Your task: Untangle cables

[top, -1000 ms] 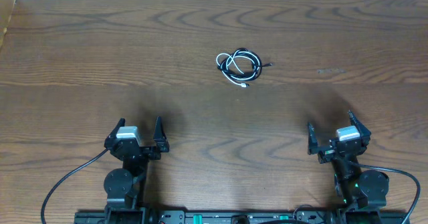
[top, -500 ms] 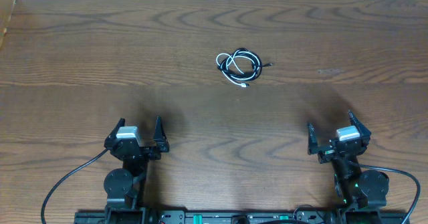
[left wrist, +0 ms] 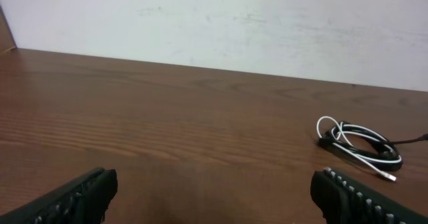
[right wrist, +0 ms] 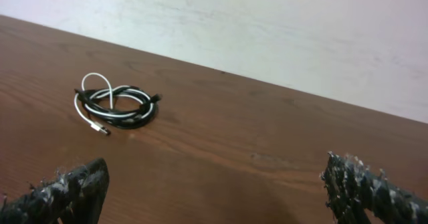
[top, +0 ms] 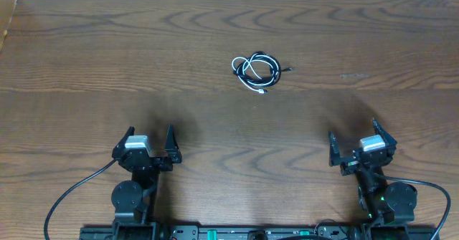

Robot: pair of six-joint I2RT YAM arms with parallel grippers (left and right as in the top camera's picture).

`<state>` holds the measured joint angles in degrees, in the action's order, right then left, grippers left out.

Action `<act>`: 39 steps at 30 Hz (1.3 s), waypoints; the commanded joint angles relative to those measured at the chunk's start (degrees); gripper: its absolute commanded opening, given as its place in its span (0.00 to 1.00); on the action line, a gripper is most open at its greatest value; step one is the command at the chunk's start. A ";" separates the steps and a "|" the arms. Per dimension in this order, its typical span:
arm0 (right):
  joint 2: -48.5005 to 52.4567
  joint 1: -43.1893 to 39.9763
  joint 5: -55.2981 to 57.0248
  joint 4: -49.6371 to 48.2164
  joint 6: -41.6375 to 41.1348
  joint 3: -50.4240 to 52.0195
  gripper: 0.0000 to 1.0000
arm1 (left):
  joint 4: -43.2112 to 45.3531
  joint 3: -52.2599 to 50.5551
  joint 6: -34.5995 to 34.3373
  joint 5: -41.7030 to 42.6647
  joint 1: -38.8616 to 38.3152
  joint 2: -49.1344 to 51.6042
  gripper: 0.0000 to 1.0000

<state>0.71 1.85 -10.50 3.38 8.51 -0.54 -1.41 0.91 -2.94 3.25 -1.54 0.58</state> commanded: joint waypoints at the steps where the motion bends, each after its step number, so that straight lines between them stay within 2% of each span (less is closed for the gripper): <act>1: -0.33 0.35 -0.57 0.02 -3.41 0.22 0.99 | -2.23 -0.68 0.57 2.64 0.35 -0.28 0.98; 10: -0.33 0.35 -0.92 0.85 -8.70 -0.68 0.99 | -2.47 2.78 0.59 8.35 0.35 4.50 0.98; 18: 0.63 0.35 -2.12 6.82 -8.70 -6.40 0.99 | -4.09 15.63 2.08 15.61 0.35 20.98 0.98; 26: 9.35 0.33 -4.07 10.54 -8.70 -16.06 0.99 | -19.56 36.70 2.36 17.35 0.33 41.27 0.98; 39: 39.04 0.33 -8.79 21.03 -8.68 -40.54 0.99 | -46.99 71.06 5.55 17.31 -6.25 70.20 0.98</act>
<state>35.14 1.85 -17.12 22.96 0.49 -35.68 -45.71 65.93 0.75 19.66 -6.33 66.15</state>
